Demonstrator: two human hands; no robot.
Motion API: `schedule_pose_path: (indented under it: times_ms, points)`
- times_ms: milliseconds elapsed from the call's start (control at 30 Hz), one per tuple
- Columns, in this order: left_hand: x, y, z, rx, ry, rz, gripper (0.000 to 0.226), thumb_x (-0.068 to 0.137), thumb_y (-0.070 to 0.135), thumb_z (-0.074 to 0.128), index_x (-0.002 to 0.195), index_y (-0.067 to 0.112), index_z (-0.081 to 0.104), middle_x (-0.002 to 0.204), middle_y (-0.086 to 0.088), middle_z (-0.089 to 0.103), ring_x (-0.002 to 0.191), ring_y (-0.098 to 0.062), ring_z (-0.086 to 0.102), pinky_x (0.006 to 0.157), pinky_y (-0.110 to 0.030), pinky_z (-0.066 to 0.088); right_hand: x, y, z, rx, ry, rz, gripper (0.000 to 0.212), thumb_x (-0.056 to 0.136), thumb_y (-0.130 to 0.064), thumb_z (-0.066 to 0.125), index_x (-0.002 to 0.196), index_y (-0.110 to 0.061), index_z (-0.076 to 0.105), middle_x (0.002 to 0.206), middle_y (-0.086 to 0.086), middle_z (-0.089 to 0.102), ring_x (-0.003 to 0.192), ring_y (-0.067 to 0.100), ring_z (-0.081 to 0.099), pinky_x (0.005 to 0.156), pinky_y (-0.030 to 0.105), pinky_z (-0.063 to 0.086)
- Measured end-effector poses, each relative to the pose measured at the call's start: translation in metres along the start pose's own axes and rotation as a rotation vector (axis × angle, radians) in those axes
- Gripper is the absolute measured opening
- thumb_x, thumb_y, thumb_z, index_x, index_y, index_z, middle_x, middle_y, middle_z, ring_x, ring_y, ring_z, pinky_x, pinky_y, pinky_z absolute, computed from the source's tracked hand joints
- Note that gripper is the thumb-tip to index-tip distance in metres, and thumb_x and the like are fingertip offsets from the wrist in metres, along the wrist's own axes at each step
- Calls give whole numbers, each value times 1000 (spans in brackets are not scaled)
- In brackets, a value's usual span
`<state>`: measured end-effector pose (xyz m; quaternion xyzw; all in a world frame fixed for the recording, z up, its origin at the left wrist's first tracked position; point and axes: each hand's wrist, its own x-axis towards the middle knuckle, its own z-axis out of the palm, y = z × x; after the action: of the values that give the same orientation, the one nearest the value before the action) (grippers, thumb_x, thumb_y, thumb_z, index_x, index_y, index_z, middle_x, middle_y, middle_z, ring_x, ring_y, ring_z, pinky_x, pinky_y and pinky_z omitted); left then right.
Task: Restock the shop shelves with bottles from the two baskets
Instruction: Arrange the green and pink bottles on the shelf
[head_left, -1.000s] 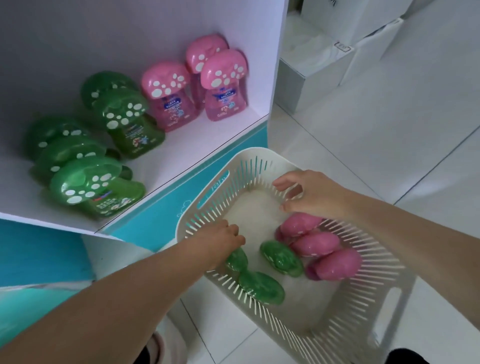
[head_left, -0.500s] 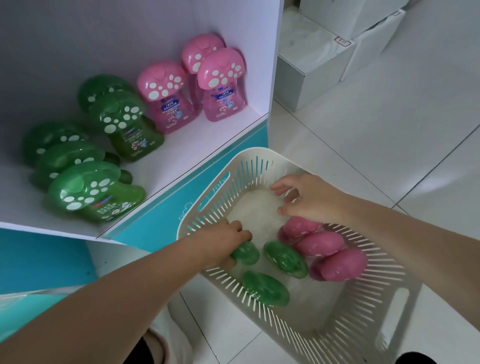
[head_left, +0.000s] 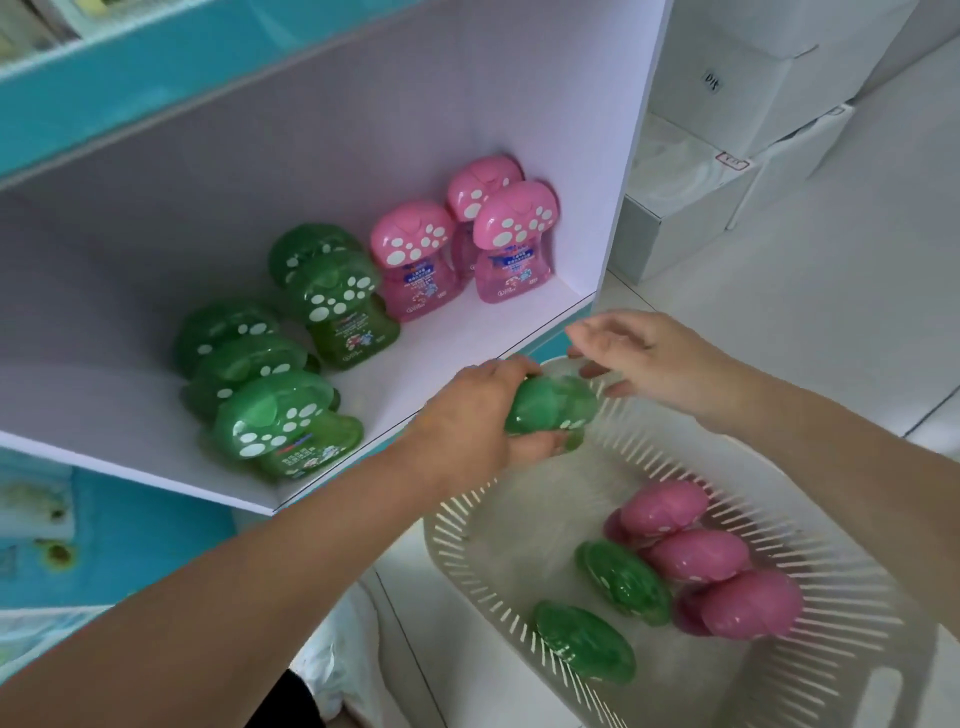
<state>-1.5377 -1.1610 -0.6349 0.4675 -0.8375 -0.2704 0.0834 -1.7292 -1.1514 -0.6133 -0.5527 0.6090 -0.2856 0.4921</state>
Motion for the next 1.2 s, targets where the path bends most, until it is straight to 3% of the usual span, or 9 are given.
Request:
schedule_pose_path:
  times_ms: [100, 200, 267, 367, 467, 667, 867, 1000, 1200]
  points:
    - [2, 4, -37, -61, 119, -45, 51, 76, 49, 67, 115, 19, 51, 94, 3, 59, 84, -15, 58, 77, -29, 48, 7, -27, 7, 116, 10, -73, 64, 57, -70, 49, 100, -24, 64, 102, -4, 67, 95, 9, 65, 83, 32, 56]
    - [4, 3, -69, -40, 192, -102, 49, 76, 50, 65, 112, 21, 50, 90, 3, 60, 80, -15, 59, 74, -27, 47, 14, -49, 22, 176, 35, -144, 45, 75, -58, 50, 101, -25, 63, 106, -1, 66, 95, 5, 64, 81, 29, 57]
    - [5, -2, -84, 45, 216, -140, 52, 76, 53, 64, 115, 22, 50, 91, 3, 57, 81, -15, 56, 74, -25, 43, 20, -58, 31, 164, 53, -172, 31, 87, -48, 51, 109, -29, 60, 110, -8, 62, 101, 4, 61, 86, 31, 55]
    - [5, -20, -100, 159, 260, -182, 58, 77, 52, 63, 121, 15, 52, 106, -5, 56, 95, -20, 55, 82, -25, 40, 29, -65, 44, 75, 64, -196, 40, 88, -47, 53, 124, -28, 55, 116, -13, 60, 109, 7, 58, 95, 39, 51]
    - [2, -39, -112, 193, 241, -255, 56, 80, 49, 63, 122, 12, 54, 114, -10, 53, 103, -24, 54, 89, -29, 40, 33, -68, 55, 38, 65, -196, 43, 87, -47, 55, 124, -27, 55, 117, -12, 60, 111, 11, 58, 97, 42, 48]
    - [-2, -63, -116, 210, 213, -383, 58, 82, 47, 62, 126, 9, 53, 121, -14, 53, 110, -28, 52, 95, -33, 40, 33, -64, 65, 21, 39, -159, 40, 89, -43, 55, 124, -25, 55, 108, -15, 59, 101, 10, 63, 84, 35, 56]
    - [0, -78, -105, 307, 168, -440, 65, 81, 51, 59, 129, 7, 50, 123, -17, 52, 115, -31, 47, 100, -40, 40, 36, -55, 67, 0, 49, -126, 33, 89, -43, 55, 118, -28, 58, 113, -11, 61, 94, 9, 66, 92, 41, 52]
    - [2, -78, -98, 370, 123, -469, 66, 84, 51, 56, 132, 7, 45, 126, -18, 48, 117, -30, 46, 100, -36, 39, 39, -50, 66, -10, 41, -105, 26, 88, -36, 60, 112, -30, 60, 100, -17, 62, 99, 11, 63, 95, 42, 50]
    - [2, -78, -92, 399, 126, -479, 67, 87, 48, 52, 140, 9, 35, 133, -15, 34, 123, -27, 39, 105, -30, 31, 42, -42, 66, -26, 42, -86, 21, 87, -26, 63, 107, -31, 62, 102, -14, 64, 100, 11, 61, 97, 42, 48]
